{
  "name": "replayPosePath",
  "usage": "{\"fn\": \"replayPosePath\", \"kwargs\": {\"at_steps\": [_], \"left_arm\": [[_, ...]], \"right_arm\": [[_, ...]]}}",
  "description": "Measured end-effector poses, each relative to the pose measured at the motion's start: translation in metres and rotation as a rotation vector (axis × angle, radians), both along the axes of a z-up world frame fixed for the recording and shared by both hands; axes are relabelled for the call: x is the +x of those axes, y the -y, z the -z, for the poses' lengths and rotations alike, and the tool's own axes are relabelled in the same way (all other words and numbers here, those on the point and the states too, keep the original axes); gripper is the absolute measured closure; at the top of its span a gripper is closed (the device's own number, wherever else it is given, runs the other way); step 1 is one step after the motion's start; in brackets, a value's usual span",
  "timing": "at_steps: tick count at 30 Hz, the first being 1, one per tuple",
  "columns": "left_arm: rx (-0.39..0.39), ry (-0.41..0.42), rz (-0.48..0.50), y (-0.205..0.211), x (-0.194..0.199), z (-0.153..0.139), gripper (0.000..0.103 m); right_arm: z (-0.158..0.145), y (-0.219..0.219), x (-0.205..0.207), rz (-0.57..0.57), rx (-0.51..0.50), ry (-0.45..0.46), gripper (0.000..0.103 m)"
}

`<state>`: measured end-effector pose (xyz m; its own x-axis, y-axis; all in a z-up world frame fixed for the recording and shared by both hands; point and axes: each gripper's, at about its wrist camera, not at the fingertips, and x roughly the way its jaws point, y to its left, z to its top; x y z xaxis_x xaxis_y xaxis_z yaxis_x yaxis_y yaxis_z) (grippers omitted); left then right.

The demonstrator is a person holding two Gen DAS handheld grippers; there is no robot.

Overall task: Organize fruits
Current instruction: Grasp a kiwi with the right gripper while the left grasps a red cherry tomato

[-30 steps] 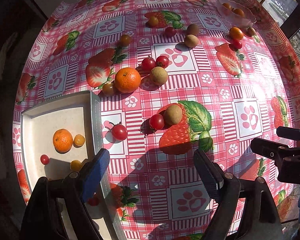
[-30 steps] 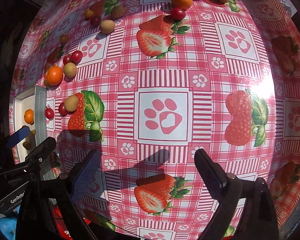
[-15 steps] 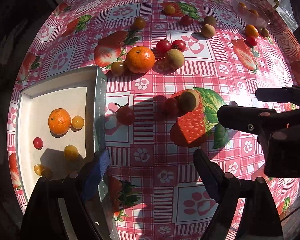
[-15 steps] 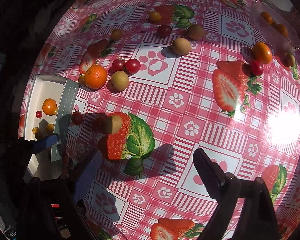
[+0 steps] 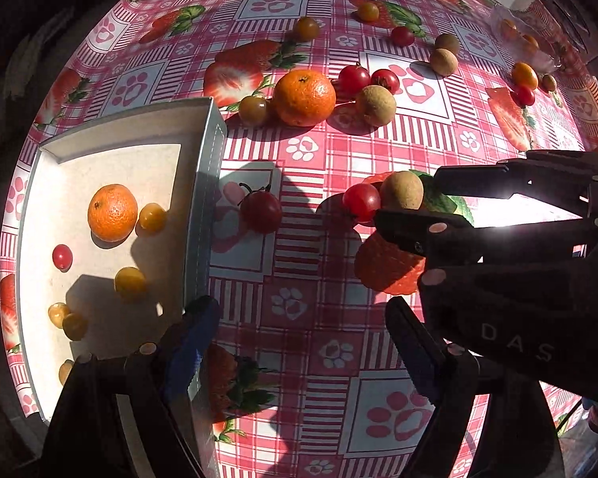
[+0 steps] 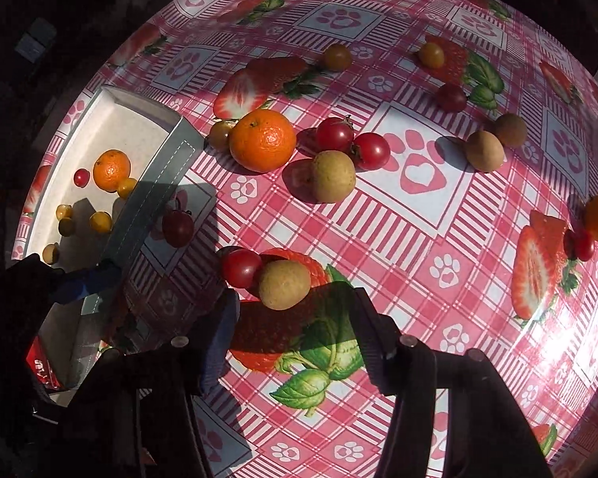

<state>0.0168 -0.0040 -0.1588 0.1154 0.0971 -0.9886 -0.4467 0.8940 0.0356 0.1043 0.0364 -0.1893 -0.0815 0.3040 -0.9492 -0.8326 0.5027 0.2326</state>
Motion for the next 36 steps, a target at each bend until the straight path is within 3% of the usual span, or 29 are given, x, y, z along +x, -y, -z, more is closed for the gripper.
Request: {"fn": "replayPosePath", "kwargs": {"at_steps": [1, 2, 13, 17, 19, 20, 22, 24, 29, 31, 36], "left_arm": [[0.001, 0.002, 0.001, 0.001, 0.004, 0.001, 0.016], [0.002, 0.004, 0.003, 0.001, 0.008, 0.002, 0.016], [0.05, 0.036, 0.058, 0.013, 0.06, 0.003, 0.017], [0.065, 0.048, 0.124, 0.029, 0.081, 0.001, 0.017], [0.068, 0.042, 0.139, 0.034, 0.087, 0.004, 0.026], [0.07, 0.023, 0.143, 0.036, 0.089, 0.008, 0.039], [0.047, 0.039, 0.118, 0.027, 0.086, 0.009, 0.04], [0.0, 0.067, 0.109, 0.021, 0.087, 0.009, 0.059], [-0.046, 0.077, 0.106, 0.006, 0.089, 0.011, 0.077], [-0.091, 0.083, 0.077, -0.009, 0.089, 0.012, 0.077], [-0.114, 0.073, 0.046, -0.026, 0.082, 0.012, 0.077]], "right_arm": [[0.0, 0.0, 0.001, 0.003, 0.003, 0.001, 0.072], [0.001, 0.001, 0.004, 0.01, 0.004, -0.006, 0.073], [0.002, 0.062, 0.036, 0.184, -0.005, -0.03, 0.073], [0.002, 0.078, 0.045, 0.241, -0.005, -0.05, 0.073], [0.001, 0.084, 0.047, 0.261, -0.002, -0.053, 0.073], [0.001, 0.087, 0.049, 0.269, -0.001, -0.056, 0.073], [-0.001, 0.092, 0.05, 0.28, 0.001, -0.061, 0.073], [-0.002, 0.098, 0.05, 0.291, 0.004, -0.061, 0.073], [-0.006, 0.11, 0.05, 0.335, 0.014, -0.076, 0.073], [-0.007, 0.115, 0.05, 0.349, 0.015, -0.082, 0.073], [-0.008, 0.122, 0.043, 0.366, 0.012, -0.095, 0.073]]}}
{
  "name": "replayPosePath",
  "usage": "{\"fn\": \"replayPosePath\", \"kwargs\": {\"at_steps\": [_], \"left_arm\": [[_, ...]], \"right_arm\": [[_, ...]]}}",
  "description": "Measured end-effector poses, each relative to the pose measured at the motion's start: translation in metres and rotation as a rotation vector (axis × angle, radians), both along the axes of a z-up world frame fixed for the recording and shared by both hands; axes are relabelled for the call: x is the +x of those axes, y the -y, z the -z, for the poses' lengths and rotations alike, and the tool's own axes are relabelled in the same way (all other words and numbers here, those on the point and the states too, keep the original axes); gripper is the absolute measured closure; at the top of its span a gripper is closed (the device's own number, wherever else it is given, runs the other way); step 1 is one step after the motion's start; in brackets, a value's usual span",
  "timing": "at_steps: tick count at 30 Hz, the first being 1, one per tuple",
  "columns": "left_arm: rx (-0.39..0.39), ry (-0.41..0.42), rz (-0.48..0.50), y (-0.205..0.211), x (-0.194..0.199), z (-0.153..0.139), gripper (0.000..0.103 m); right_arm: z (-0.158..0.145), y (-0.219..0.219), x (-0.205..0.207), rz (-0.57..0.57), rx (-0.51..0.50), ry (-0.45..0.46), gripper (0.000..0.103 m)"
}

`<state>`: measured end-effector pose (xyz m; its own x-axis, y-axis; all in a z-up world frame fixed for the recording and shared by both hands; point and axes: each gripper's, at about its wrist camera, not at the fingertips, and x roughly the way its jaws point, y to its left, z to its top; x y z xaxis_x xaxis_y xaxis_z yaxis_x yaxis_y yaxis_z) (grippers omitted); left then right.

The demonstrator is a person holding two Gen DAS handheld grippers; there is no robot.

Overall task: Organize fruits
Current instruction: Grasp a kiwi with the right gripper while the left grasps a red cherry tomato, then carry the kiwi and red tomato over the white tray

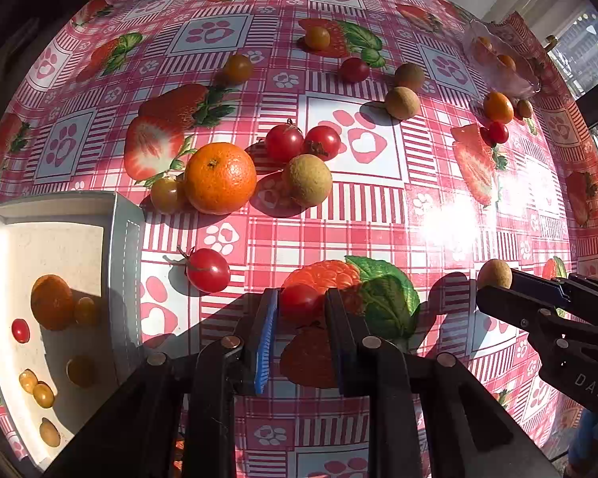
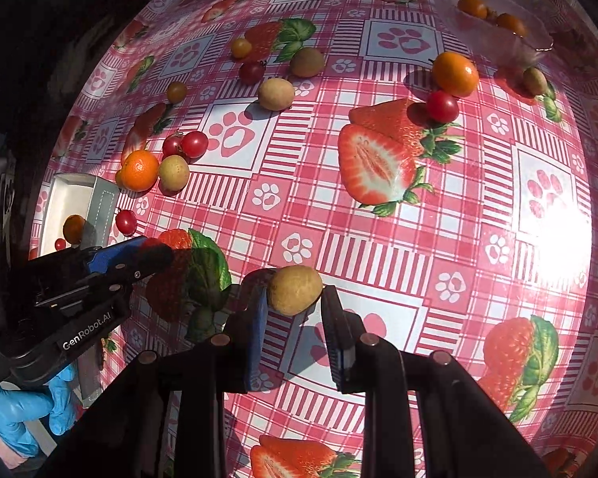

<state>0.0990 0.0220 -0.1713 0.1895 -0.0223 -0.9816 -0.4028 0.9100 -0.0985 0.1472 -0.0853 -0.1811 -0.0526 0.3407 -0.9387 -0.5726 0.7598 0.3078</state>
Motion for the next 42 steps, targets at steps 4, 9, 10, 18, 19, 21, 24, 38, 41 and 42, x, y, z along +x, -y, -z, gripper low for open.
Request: {"fn": "replayPosePath", "kwargs": {"at_steps": [4, 9, 10, 18, 19, 21, 24, 38, 41, 42], "left_arm": [[-0.001, 0.006, 0.001, 0.006, -0.017, -0.01, 0.077], [-0.005, 0.021, -0.004, 0.008, -0.032, -0.025, 0.077], [-0.005, 0.019, -0.006, 0.006, -0.032, -0.024, 0.077], [0.107, 0.011, 0.053, 0.024, -0.022, -0.016, 0.018], [0.11, 0.006, 0.056, 0.025, -0.02, -0.014, 0.018], [0.124, -0.004, 0.065, 0.027, -0.02, -0.011, 0.019], [0.127, -0.028, 0.07, 0.03, -0.017, -0.004, 0.043], [-0.025, 0.001, -0.023, 0.02, -0.06, -0.021, 0.081], [-0.024, 0.008, -0.03, 0.016, -0.072, -0.031, 0.081], [-0.021, 0.012, -0.033, 0.014, -0.074, -0.035, 0.081]], "right_arm": [[-0.004, 0.001, -0.007, -0.004, 0.002, -0.009, 0.073], [-0.009, -0.002, -0.015, -0.007, 0.0, -0.013, 0.073], [-0.01, -0.002, -0.016, -0.009, -0.002, -0.013, 0.073], [-0.012, 0.002, -0.022, -0.012, -0.014, -0.012, 0.073], [-0.012, 0.004, -0.022, -0.008, -0.013, -0.013, 0.073], [-0.01, 0.008, -0.022, 0.0, -0.016, -0.017, 0.073], [-0.008, 0.012, -0.02, 0.014, -0.016, -0.024, 0.073], [-0.013, 0.022, -0.016, 0.061, 0.01, -0.033, 0.073], [-0.015, 0.021, -0.017, 0.056, 0.009, -0.036, 0.073], [-0.016, 0.02, -0.018, 0.054, 0.008, -0.036, 0.073]]}}
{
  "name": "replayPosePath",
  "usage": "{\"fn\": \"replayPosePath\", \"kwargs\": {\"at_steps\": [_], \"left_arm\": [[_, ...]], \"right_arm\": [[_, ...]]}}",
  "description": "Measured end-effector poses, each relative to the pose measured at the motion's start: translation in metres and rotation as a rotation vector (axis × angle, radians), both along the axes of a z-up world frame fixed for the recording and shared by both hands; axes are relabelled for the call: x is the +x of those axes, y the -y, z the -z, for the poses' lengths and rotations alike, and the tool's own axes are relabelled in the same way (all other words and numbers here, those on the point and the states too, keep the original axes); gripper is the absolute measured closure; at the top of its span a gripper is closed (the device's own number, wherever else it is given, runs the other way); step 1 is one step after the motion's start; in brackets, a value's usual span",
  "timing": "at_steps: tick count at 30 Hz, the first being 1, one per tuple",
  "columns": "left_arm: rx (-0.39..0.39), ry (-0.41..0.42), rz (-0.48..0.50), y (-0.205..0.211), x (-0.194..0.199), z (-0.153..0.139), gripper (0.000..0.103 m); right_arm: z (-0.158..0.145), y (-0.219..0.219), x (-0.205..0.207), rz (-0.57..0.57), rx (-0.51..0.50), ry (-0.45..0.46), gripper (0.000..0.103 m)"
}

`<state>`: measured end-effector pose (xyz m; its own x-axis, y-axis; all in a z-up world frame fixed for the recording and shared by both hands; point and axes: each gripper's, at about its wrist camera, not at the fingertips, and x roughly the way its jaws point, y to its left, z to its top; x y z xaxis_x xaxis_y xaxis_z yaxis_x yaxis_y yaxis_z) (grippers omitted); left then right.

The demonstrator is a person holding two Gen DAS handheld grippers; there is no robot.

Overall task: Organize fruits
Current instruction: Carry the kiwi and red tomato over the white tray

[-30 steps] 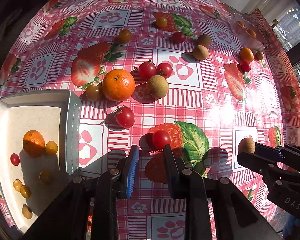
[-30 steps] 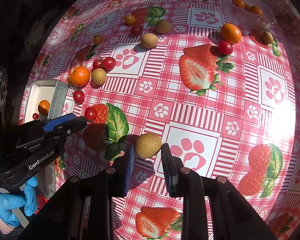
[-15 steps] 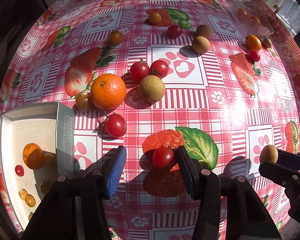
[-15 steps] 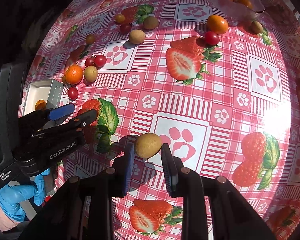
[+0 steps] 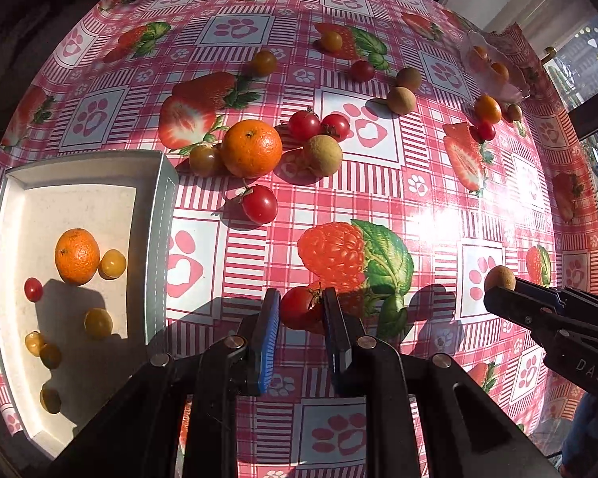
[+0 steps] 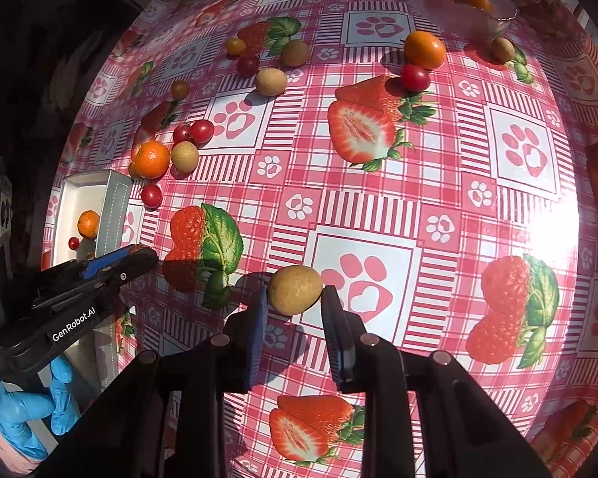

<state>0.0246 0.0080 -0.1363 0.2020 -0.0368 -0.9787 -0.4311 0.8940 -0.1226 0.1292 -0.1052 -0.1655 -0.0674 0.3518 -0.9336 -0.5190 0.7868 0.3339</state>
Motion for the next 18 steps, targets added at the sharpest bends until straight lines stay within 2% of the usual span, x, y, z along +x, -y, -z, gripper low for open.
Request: {"fn": "replayPosePath", "kwargs": {"at_steps": [8, 13, 18], "left_arm": [[0.006, 0.029, -0.04, -0.02, -0.024, -0.035, 0.081], [0.007, 0.047, -0.086, -0.033, -0.038, -0.044, 0.081], [0.019, 0.052, -0.15, -0.056, -0.071, -0.049, 0.081]], "right_arm": [[-0.016, -0.02, -0.009, -0.057, 0.002, 0.017, 0.073], [-0.029, -0.048, -0.023, -0.117, 0.009, 0.037, 0.073], [-0.039, -0.083, -0.045, -0.196, 0.021, 0.047, 0.073]]}}
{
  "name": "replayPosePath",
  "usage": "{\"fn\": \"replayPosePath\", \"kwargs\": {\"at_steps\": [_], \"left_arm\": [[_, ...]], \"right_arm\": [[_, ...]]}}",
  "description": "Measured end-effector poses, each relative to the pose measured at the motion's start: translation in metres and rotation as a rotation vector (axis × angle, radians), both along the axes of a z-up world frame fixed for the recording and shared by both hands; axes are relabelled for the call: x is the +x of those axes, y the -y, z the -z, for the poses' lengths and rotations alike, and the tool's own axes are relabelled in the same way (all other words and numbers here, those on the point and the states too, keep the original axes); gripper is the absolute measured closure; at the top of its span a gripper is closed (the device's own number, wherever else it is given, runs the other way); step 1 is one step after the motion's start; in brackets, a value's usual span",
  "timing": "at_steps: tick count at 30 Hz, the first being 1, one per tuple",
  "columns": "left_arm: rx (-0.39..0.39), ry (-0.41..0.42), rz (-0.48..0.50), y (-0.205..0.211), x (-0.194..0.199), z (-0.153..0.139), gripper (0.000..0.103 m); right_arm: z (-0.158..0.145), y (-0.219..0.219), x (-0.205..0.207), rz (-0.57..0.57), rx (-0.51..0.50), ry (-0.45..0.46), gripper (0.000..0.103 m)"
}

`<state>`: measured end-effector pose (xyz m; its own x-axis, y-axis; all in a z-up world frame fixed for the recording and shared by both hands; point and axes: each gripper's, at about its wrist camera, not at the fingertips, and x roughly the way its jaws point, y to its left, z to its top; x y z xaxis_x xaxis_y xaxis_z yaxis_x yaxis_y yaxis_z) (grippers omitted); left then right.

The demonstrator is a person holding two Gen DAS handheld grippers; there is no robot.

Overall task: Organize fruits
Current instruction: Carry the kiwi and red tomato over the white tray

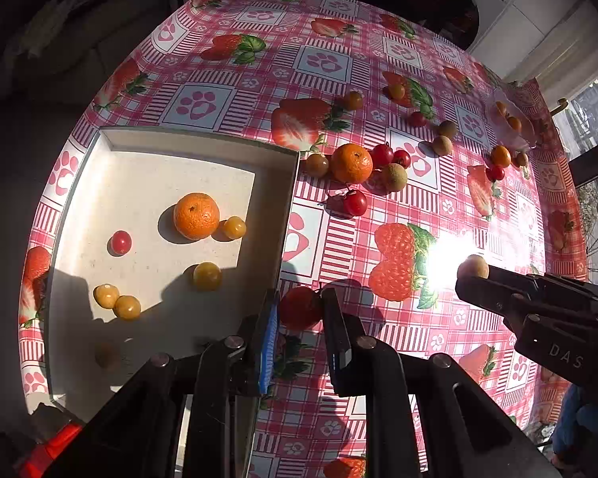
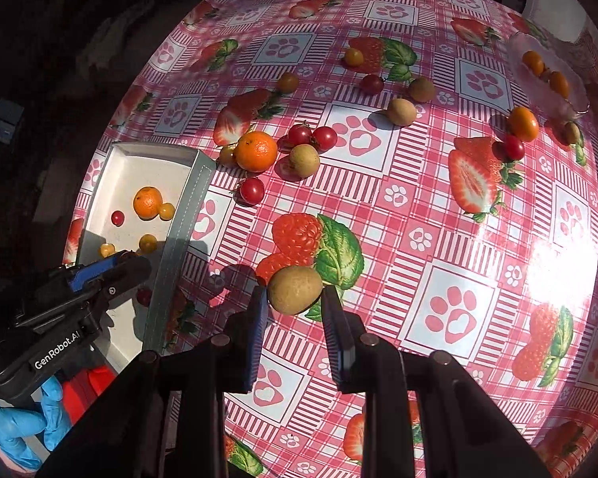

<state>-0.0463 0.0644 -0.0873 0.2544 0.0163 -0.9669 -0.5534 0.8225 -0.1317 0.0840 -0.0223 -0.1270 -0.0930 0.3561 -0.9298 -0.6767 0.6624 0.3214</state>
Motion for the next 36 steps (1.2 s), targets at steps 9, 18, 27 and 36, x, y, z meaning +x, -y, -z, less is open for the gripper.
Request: {"fn": "replayPosePath", "kwargs": {"at_steps": [9, 18, 27, 36], "left_arm": [[0.024, -0.063, -0.136, -0.05, -0.072, 0.016, 0.081], [0.019, -0.097, -0.193, -0.068, -0.106, 0.035, 0.081], [0.013, -0.117, -0.197, -0.073, -0.112, 0.049, 0.081], [0.02, -0.161, -0.175, -0.073, -0.107, 0.067, 0.081]], "right_arm": [[0.001, -0.072, -0.06, -0.162, 0.013, -0.024, 0.073], [0.012, -0.118, -0.102, -0.282, -0.016, -0.034, 0.073], [0.022, -0.134, -0.116, -0.32, -0.043, -0.032, 0.073], [0.044, -0.16, -0.125, -0.368, -0.081, -0.024, 0.073]]}}
